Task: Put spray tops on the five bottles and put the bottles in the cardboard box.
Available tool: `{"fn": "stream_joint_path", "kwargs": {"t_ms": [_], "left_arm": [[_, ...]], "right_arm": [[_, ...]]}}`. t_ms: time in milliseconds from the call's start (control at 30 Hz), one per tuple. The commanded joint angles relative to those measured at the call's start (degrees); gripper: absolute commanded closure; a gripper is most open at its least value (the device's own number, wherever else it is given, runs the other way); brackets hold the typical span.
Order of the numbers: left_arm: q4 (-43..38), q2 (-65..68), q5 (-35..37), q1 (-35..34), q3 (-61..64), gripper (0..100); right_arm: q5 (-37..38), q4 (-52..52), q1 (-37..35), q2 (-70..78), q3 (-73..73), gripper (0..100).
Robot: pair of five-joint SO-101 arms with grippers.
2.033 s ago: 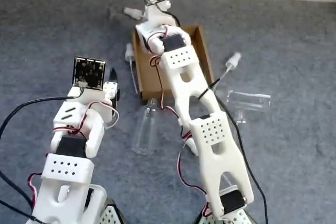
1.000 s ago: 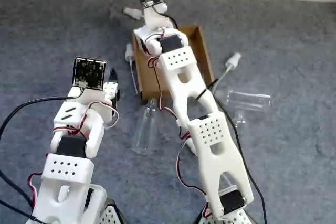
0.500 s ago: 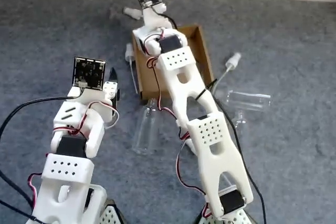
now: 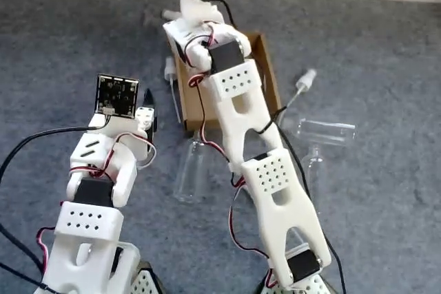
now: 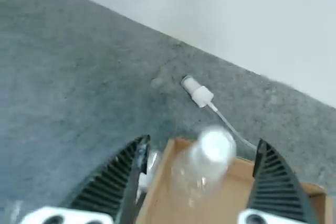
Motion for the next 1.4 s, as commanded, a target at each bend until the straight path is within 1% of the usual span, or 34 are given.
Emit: {"fn": "stream_joint_path", "kwargs": {"t_ms": [0, 67, 233, 333, 500, 600, 733, 833, 967, 1000, 1133, 1200, 1267, 1367], "left_arm": [[-1.3, -1.1, 0.6, -0.7, -0.3, 94], [-1.3, -1.1, 0.6, -0.8, -0.3, 94], [-1.4, -1.1, 0.6, -0.9, -0.3, 94], [-1.4, -1.1, 0.6, -1.1, -0.3, 94], [-1.5, -1.3, 0.7, -5.2, -0.8, 94], [-3.3, -1.1, 0.7, -6.1, -0.6, 94], [-3.2, -1.5, 0.4, -7.2, -0.3, 94], [-3.1, -1.6, 0.4, -11.7, 0.9, 94], [-2.9, -1.6, 0.4, -17.1, 2.0, 94], [-2.0, -1.6, 0.3, -18.1, 2.3, 94], [4.7, -1.6, 0.2, -20.8, 2.9, 94], [7.9, -1.6, 0.2, -22.1, 2.9, 94], [8.8, -1.6, 0.2, -23.1, 2.9, 94], [9.0, -1.6, 0.3, -23.6, 3.3, 94]], "right_arm": [[4.0, 7.7, 0.6, -4.8, -8.9, 75.2], [4.0, 11.7, 1.5, -7.3, -8.9, 78.0], [4.2, 21.7, 3.9, -14.7, -8.9, 91.6], [4.3, 27.6, 6.3, -18.3, -8.9, 95.4], [4.2, 27.4, 16.3, -20.0, -8.9, 97.1], [4.2, 27.4, 22.5, -20.0, -8.1, 97.3], [4.3, 27.5, 30.4, -22.4, -1.4, 97.3], [4.3, 27.5, 33.6, -27.7, 9.5, 97.3], [4.5, 27.4, 34.4, -39.7, 30.5, 97.3], [5.5, 27.4, 34.4, -42.9, 37.0, 97.3], [14.2, 27.0, 34.5, -54.7, 61.3, 97.3], [15.7, 26.8, 34.9, -60.4, 72.2, 97.3], [15.6, 24.2, 36.0, -66.8, 82.5, 97.9], [16.0, 16.1, 36.8, -77.2, 99.6, 98.8]]}}
